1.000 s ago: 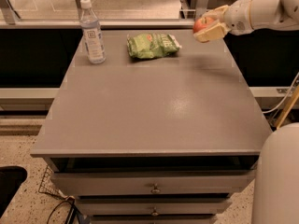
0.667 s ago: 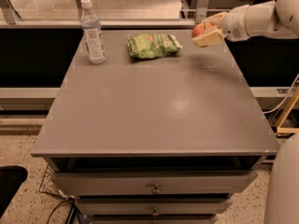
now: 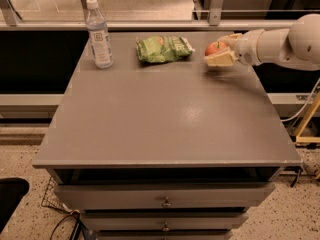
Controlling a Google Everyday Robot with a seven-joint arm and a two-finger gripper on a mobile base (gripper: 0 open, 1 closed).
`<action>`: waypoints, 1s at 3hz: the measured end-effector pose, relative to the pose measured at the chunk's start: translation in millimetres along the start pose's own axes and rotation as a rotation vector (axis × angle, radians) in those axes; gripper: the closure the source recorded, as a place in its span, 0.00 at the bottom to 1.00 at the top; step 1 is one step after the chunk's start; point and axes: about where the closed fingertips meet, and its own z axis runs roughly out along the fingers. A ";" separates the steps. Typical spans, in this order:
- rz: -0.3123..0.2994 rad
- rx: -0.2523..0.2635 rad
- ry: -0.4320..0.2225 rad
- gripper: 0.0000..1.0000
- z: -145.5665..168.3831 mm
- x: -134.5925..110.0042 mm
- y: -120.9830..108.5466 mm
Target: Move apple near green jalapeno chip bag
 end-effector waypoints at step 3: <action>0.034 -0.003 -0.004 0.62 15.2 16.2 19.1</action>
Offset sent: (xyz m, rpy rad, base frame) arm -0.0052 0.0067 -0.0197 0.0221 0.0133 -0.0157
